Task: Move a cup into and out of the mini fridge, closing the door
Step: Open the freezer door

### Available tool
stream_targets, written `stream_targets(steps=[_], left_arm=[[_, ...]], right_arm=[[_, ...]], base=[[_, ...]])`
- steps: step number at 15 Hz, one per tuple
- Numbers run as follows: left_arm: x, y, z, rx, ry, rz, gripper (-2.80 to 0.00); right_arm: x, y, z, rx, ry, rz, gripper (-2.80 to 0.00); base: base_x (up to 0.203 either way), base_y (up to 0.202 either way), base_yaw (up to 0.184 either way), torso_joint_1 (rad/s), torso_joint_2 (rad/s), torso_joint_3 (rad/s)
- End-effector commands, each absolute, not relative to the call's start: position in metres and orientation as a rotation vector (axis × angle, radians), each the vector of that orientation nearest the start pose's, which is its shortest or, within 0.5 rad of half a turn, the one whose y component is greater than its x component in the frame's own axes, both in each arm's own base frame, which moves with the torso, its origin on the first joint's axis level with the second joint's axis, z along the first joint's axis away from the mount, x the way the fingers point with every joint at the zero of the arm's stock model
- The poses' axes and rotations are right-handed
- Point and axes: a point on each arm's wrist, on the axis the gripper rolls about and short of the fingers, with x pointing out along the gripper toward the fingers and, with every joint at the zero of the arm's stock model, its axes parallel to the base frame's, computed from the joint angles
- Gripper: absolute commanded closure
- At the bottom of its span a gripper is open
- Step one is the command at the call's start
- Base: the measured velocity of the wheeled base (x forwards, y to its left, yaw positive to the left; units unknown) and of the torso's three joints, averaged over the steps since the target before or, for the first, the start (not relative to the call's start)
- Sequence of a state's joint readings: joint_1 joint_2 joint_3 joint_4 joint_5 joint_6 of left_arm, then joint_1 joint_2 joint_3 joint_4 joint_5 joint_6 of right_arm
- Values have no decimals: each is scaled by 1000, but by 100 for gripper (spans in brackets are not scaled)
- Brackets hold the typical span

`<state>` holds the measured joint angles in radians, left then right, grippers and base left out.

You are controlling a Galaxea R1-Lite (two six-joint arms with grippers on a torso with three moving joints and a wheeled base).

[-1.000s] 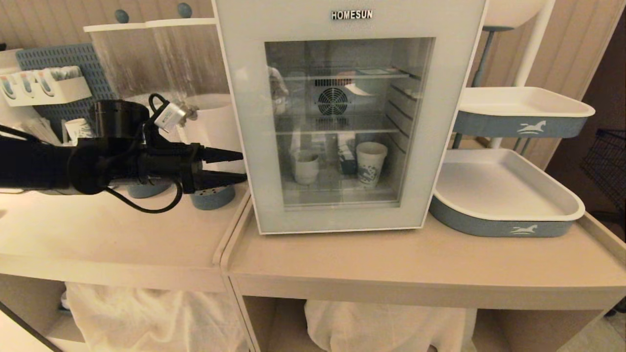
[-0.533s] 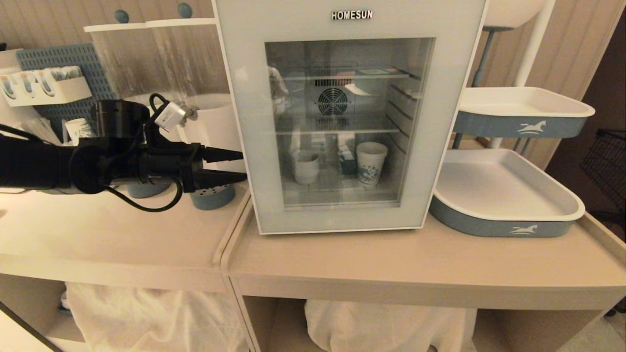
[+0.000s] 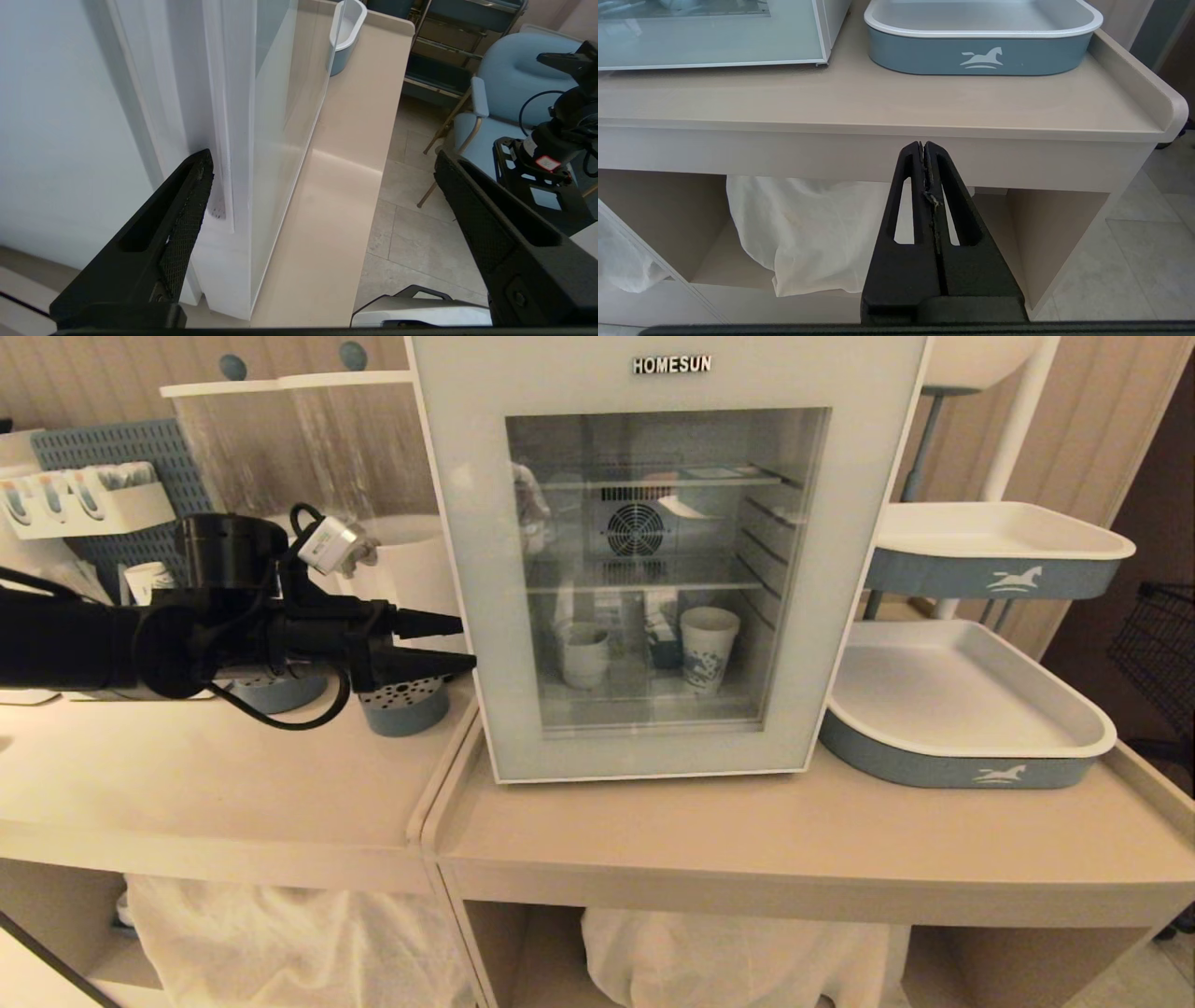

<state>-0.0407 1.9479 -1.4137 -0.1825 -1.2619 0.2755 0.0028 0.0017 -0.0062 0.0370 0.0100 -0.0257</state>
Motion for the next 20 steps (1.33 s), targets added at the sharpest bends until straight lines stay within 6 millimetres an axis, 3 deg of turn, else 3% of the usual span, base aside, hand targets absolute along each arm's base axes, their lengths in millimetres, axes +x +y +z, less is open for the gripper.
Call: stream_targets(steps=[1, 4, 10, 17, 20], left_arm=[[381, -43, 224, 18, 127, -1335, -280], [381, -49, 223, 15, 137, -1342, -280], [362, -50, 233, -20, 157, -1356, -280], [318, -63, 255, -17, 143, -1399, -280], [293, -84, 263, -10, 138, -1468, -280]], right_arm=[[-23, 0, 73, -26, 32, 14, 0], [-23, 0, 73, -26, 32, 14, 0], [-23, 0, 73, -26, 32, 14, 0], [-23, 0, 73, -26, 32, 14, 0], [-23, 0, 73, -26, 32, 14, 0]], base=[[0, 0, 0, 0, 0, 0], [0, 0, 0, 0, 0, 0], [0, 0, 0, 0, 0, 0], [0, 0, 0, 0, 0, 0], [0, 0, 0, 0, 0, 0]])
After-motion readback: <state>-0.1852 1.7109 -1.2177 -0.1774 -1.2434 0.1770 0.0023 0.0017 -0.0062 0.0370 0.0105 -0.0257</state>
